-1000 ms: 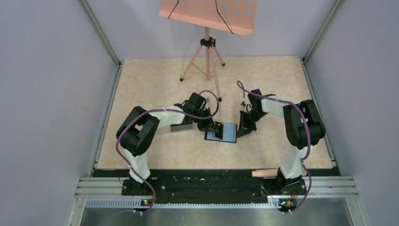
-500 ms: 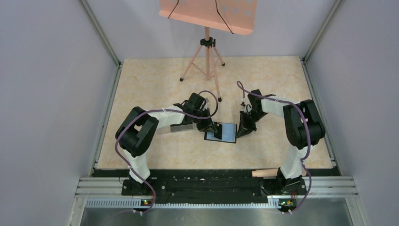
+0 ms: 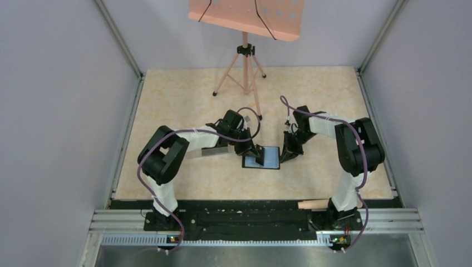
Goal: Put the credit cards into the card holder
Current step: Insert the credit card into the card holder.
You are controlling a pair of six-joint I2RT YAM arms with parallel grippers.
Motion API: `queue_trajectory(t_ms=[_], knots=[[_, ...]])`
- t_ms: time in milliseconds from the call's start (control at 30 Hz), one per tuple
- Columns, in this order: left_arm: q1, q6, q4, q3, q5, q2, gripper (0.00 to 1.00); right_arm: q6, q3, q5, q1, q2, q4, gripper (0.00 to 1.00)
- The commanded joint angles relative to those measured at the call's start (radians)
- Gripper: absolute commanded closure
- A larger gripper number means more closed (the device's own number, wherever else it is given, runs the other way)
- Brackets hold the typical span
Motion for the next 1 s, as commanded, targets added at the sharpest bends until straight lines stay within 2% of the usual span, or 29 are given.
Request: queue_trajectory(t_ms=[0,133,533,967], knots=[[-0.018,0.011,0.047,-0.011,0.069,0.021,1.0,-0.029,-0.014,0.034,-0.004,0.023,0.016,1.0],[-0.026,0.01,0.039,0.005,0.079,0.044,1.0,-0.029,-0.014,0.032,-0.004,0.021,0.016,1.0],[-0.036,0.022,-0.163,0.064,-0.052,0.044,1.0,-0.017,-0.016,0.032,-0.004,0.01,0.017,1.0],[-0.025,0.007,-0.138,0.069,-0.111,0.017,1.0,0.031,-0.062,-0.024,-0.004,-0.009,0.067,1.0]])
